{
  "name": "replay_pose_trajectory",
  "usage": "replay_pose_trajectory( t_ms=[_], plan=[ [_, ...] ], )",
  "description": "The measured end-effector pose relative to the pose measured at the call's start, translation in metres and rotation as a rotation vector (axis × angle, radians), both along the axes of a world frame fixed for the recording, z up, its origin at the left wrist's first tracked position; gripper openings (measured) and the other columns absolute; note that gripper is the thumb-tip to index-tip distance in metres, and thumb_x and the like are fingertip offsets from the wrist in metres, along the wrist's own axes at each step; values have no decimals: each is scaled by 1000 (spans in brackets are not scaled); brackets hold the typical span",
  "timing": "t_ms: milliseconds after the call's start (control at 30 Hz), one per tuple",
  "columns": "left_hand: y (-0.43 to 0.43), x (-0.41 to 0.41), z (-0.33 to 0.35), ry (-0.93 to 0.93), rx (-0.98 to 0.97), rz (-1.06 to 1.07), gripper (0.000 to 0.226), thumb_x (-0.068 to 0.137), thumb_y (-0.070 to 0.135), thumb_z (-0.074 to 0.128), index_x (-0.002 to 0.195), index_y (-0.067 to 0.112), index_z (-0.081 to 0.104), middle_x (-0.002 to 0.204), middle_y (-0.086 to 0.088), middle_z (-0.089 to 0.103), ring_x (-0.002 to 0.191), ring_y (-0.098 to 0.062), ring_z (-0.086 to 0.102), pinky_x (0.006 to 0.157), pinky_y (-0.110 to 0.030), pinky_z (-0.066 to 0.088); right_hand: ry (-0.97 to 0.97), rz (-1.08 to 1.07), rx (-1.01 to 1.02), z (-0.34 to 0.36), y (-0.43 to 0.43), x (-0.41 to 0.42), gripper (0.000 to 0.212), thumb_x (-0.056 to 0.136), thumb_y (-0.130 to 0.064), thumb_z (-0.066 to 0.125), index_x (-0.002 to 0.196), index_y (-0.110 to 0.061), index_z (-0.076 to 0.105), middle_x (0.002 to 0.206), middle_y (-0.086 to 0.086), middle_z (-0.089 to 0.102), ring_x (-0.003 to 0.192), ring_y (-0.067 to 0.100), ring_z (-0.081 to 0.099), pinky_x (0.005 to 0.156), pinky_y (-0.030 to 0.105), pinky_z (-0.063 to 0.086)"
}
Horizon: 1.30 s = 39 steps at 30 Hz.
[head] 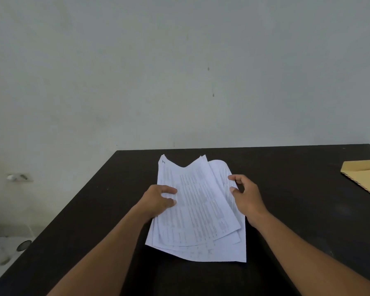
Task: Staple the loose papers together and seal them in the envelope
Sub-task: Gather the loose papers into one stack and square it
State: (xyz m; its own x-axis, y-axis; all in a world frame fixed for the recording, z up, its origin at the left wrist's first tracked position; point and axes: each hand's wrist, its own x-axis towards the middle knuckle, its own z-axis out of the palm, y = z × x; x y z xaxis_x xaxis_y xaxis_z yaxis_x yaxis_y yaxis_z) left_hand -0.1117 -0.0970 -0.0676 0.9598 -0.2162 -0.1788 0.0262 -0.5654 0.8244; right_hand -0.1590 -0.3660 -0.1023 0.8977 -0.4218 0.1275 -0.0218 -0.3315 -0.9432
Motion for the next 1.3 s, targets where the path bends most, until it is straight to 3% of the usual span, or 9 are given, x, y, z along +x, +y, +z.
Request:
replay_pose_trajectory(
  t_ms=[200, 400, 500, 633, 733, 967, 1100, 1200, 1300],
  plan=[
    [-19, 7, 12, 129, -173, 10, 35, 89, 5, 72, 120, 22, 70, 124, -5, 61, 93, -22, 73, 68, -31, 62, 17, 46, 105, 11, 0, 6, 30, 97, -11, 56, 102, -40, 64, 124, -5, 61, 115, 20, 60, 96, 47, 55],
    [-26, 11, 7, 215, -243, -5, 34, 85, 2, 75, 113, 23, 74, 121, -5, 62, 88, -23, 74, 64, -29, 62, 53, 119, 178, 35, -11, -1, 19, 103, -28, 49, 111, -29, 66, 118, -6, 63, 106, 10, 57, 89, 32, 44],
    [-39, 13, 4, 114, -359, -1, 29, 87, 2, 74, 108, 22, 75, 125, -7, 63, 95, -26, 74, 72, -35, 63, 183, 243, 293, 45, -20, -3, 26, 99, -43, 54, 110, -23, 66, 110, 1, 72, 102, 20, 68, 85, 37, 51],
    [-59, 18, 23, -87, -444, -20, 32, 86, 2, 74, 99, 31, 78, 125, 7, 63, 121, -24, 61, 101, -50, 52, 217, 285, 486, 59, -39, 5, 19, 88, -21, 73, 105, -13, 71, 122, 12, 70, 114, 30, 65, 103, 51, 49],
    [-71, 21, 51, -208, -486, -44, 35, 86, 3, 74, 104, 33, 77, 122, 15, 61, 123, -20, 58, 106, -50, 48, 52, 244, 289, 90, -46, 6, 15, 91, -6, 67, 98, -16, 75, 124, 6, 66, 116, 25, 62, 104, 46, 49],
    [-95, 20, 97, -434, -593, -30, 35, 85, 8, 78, 113, 27, 71, 128, 5, 57, 116, -18, 61, 88, -39, 60, -356, 123, -363, 153, -59, -14, 27, 97, 3, 53, 101, -17, 72, 123, -7, 62, 111, 1, 55, 83, 2, 47],
    [-112, 10, 85, -538, -525, -66, 29, 87, 8, 76, 110, 25, 72, 118, 17, 63, 114, -7, 61, 99, -38, 55, -334, 105, -266, 134, -69, -31, 31, 88, 7, 59, 95, -20, 73, 114, -7, 68, 63, 5, 63, 57, 15, 52],
    [-126, 7, 70, -594, -461, -76, 34, 88, 11, 74, 114, 32, 68, 123, 16, 62, 118, -7, 59, 101, -35, 53, -308, 48, -198, 117, -75, -40, 30, 86, 6, 61, 88, -22, 73, 110, -16, 67, 99, 26, 66, 84, 36, 58],
    [-141, 0, 65, -625, -401, -81, 38, 91, 7, 68, 121, 31, 63, 129, 13, 58, 122, -6, 53, 90, -8, 48, -287, 0, -190, 111, -79, -46, 27, 87, 6, 59, 88, -18, 71, 107, -21, 64, 101, 43, 61, 85, 54, 56]
  ],
)
